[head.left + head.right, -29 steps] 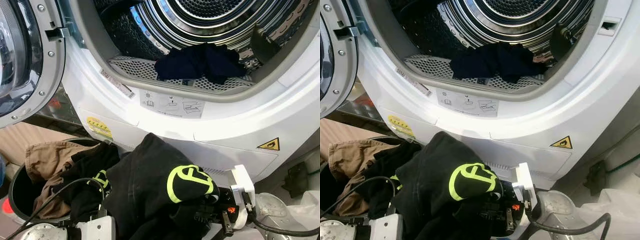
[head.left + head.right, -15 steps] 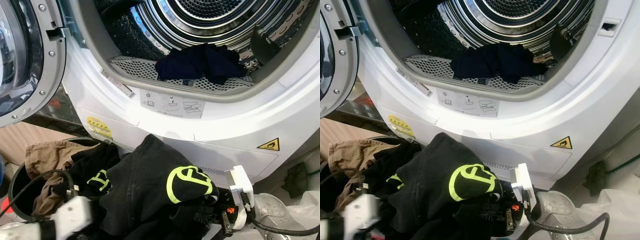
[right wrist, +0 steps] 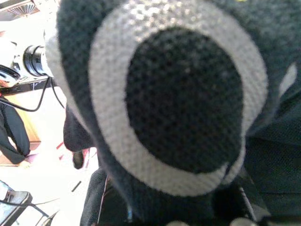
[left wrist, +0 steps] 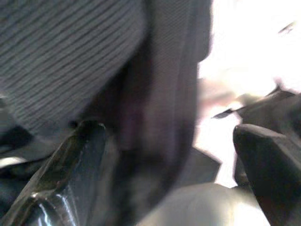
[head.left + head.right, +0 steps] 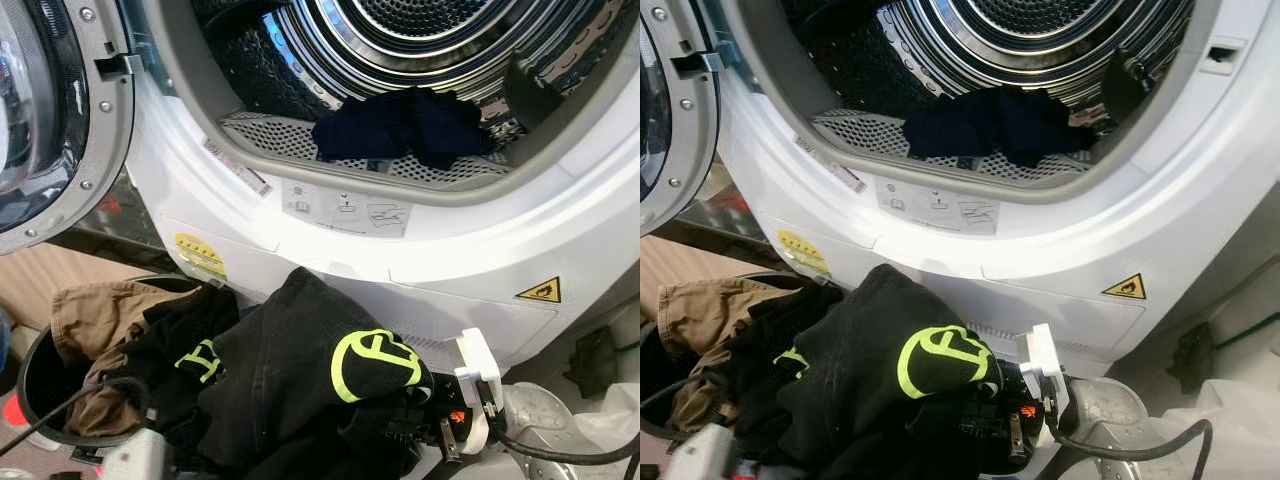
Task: Clothes washing
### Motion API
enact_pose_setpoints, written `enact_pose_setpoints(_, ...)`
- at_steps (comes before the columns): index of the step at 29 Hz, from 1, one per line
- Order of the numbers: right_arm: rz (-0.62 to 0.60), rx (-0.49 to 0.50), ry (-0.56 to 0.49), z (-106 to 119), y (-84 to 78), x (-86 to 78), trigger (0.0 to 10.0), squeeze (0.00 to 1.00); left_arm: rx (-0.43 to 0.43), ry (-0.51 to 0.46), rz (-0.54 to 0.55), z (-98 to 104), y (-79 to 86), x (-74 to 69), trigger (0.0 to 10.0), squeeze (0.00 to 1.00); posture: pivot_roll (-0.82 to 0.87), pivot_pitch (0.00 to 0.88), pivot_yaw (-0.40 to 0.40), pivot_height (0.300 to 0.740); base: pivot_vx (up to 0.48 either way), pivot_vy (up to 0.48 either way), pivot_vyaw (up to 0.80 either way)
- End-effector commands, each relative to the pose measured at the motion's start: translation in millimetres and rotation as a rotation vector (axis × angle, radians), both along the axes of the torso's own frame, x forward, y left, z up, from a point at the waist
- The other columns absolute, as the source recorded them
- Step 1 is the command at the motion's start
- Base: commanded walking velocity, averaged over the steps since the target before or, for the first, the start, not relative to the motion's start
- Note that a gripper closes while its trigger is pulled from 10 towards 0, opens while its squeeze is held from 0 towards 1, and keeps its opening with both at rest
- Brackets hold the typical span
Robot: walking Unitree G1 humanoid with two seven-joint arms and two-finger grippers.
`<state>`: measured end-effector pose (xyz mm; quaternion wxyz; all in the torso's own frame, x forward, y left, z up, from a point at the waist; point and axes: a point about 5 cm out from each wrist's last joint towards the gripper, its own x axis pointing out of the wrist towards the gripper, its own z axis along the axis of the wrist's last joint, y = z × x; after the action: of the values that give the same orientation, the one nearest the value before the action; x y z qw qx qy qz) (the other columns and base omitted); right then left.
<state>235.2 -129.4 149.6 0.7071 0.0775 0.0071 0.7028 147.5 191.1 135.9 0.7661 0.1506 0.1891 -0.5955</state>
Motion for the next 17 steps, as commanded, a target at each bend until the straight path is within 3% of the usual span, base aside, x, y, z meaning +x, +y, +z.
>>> enact_pose_setpoints(1, 0.012, 0.021, -0.038, 6, 1.4, -0.8, 0.0, 0.0, 0.115, -0.11, 0.083, -16, 1.2, 18.4, 10.0, 0.0, 0.08, 0.082, 0.006, 0.74, 0.0, 0.0, 0.0)
enact_pose_setpoints(4, 0.011, 0.023, -0.038, 6, 1.7, -1.2, 0.0, 0.0, 0.164, -0.185, 0.115, -23, -0.9, 28.9, 10.0, 0.0, 0.07, 0.08, 0.007, 0.74, 0.0, 0.0, 0.0)
enact_pose_setpoints(5, 0.012, 0.025, -0.038, 6, 2.2, -1.9, 0.0, 0.0, 0.141, -0.202, 0.139, -26, -7.0, 33.8, 10.0, 0.0, 0.07, 0.075, 0.011, 0.74, 0.0, 0.0, 0.0)
enact_pose_setpoints(8, 0.012, 0.025, -0.038, 6, 2.4, -2.3, 0.0, 0.0, 0.087, -0.176, 0.151, -29, -16.8, 34.7, 10.0, 0.0, 0.07, 0.073, 0.009, 0.74, 0.0, 0.0, 0.0)
enact_pose_setpoints(10, 0.009, 0.025, -0.039, 5, 2.5, -2.2, 0.0, 0.0, 0.038, -0.109, 0.105, -35, -28.8, 28.9, 10.0, 0.0, 0.06, 0.07, 0.009, 0.74, 0.0, 0.0, 0.0)
enact_pose_setpoints(15, 0.008, 0.028, -0.039, 5, 3.7, -1.1, 0.0, 0.0, -0.016, -0.083, 0.046, -35, -36.3, 26.5, 10.0, 0.0, 0.07, 0.062, 0.012, 0.74, 0.0, 0.0, 0.0)
enact_pose_setpoints(17, 0.011, 0.029, -0.041, 4, 5.1, -0.5, 0.0, 0.0, -0.012, -0.121, 0.057, -34, -38.3, 33.0, 10.0, 0.0, 0.07, 0.056, 0.015, 0.74, 0.0, 0.0, 0.0)
